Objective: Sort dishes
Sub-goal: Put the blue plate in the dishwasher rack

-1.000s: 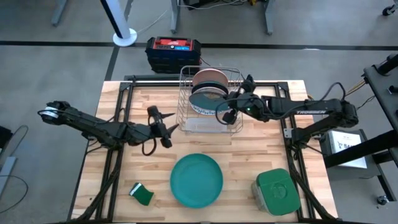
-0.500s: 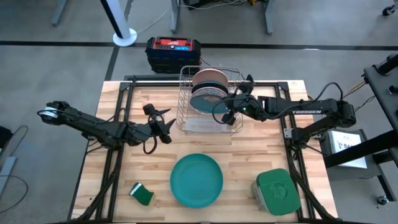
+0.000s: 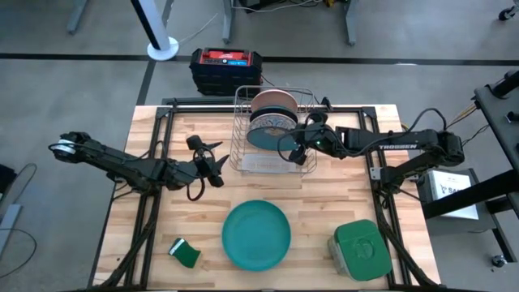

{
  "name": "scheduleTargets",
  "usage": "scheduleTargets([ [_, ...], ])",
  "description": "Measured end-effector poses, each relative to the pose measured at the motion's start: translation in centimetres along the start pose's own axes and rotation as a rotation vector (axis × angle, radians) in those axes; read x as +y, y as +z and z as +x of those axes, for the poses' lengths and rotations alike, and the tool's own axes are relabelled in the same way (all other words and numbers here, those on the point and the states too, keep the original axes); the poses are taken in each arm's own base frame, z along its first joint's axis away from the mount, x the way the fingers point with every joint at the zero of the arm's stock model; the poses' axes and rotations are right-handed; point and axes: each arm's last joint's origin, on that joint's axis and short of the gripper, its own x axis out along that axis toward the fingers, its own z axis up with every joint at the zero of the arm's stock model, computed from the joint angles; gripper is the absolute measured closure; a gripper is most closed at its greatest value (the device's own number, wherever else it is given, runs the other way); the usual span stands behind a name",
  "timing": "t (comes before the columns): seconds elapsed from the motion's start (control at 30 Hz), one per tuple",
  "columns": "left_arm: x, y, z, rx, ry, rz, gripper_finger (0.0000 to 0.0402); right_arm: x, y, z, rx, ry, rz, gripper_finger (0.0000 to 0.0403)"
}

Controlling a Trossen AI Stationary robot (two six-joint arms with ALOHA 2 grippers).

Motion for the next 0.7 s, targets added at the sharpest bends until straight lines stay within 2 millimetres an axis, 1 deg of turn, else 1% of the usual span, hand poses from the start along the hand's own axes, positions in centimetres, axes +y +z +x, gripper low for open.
scheduleTargets([
  [0.47,0.0,0.0,0.0,0.0,0.0,-0.012,0.0171,0.4,-0.8,0.7,-0.043,0.013,0.004,0.0403],
  [0.7,0.0,0.0,0.0,0.0,0.0,-0.019,0.0171,0.3,-1.3,0.9,-0.036,0.008,0.011,0.0403],
])
